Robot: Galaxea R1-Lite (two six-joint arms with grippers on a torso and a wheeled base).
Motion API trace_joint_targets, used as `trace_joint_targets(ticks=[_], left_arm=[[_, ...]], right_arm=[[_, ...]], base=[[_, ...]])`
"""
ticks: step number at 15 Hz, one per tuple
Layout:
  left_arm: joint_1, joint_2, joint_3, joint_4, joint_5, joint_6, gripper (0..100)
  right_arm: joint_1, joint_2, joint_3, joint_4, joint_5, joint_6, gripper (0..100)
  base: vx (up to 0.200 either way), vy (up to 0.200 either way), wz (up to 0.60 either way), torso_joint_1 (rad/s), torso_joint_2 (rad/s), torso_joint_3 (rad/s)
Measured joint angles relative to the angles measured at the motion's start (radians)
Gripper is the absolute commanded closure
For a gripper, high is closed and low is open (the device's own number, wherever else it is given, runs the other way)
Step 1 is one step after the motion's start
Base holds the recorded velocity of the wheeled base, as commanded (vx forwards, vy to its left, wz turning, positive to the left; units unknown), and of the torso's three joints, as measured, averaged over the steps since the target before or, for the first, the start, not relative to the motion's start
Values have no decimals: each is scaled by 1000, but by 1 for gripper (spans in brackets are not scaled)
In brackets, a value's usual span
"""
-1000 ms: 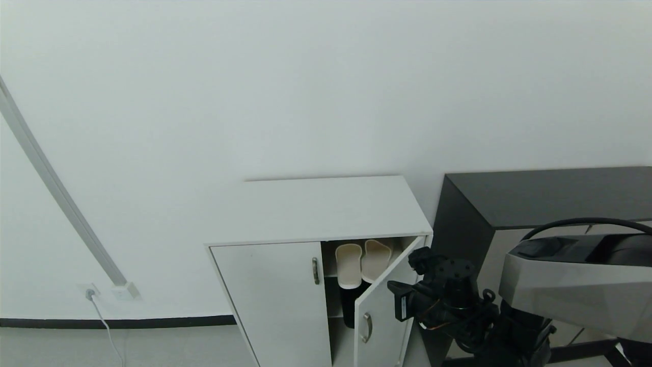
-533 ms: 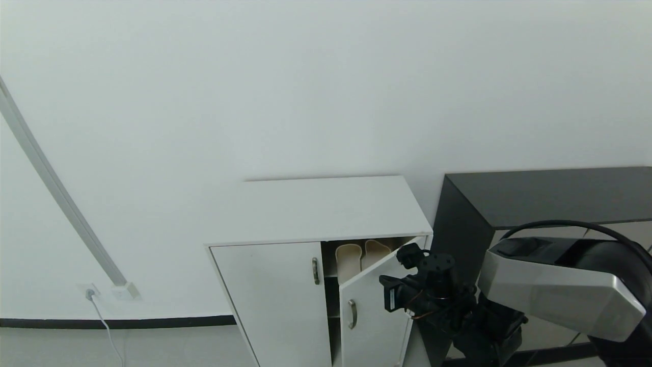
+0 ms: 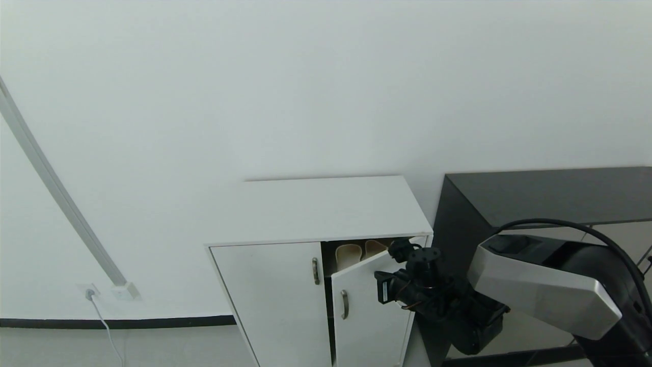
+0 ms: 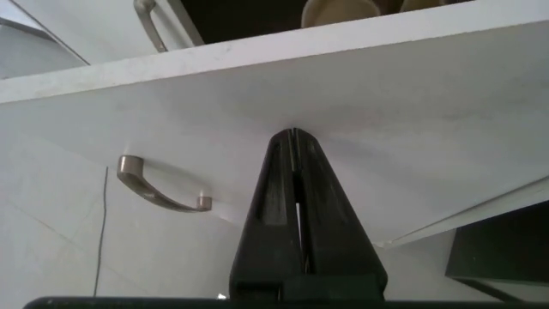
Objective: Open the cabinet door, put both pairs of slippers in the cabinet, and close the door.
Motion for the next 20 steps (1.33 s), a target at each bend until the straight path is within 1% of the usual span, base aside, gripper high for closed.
trace_joint_targets(ticks=[6, 10, 14, 20], left_arm=[[0, 0, 0, 0, 0, 1, 100], [0, 0, 0, 0, 0, 0, 100], [-1, 0, 0, 0, 0, 0, 100], [0, 0, 0, 0, 0, 1, 100]], right_arm=[[-8, 17, -92, 63, -27, -1, 100], [-19, 45, -151, 80, -28, -1, 100], [-27, 67, -217, 134, -29, 0, 100], [-40, 86, -274, 171, -29, -1, 100]], base=[[0, 0, 0, 0, 0, 0], [0, 0, 0, 0, 0, 0], [0, 0, 0, 0, 0, 0], [0, 0, 0, 0, 0, 0]])
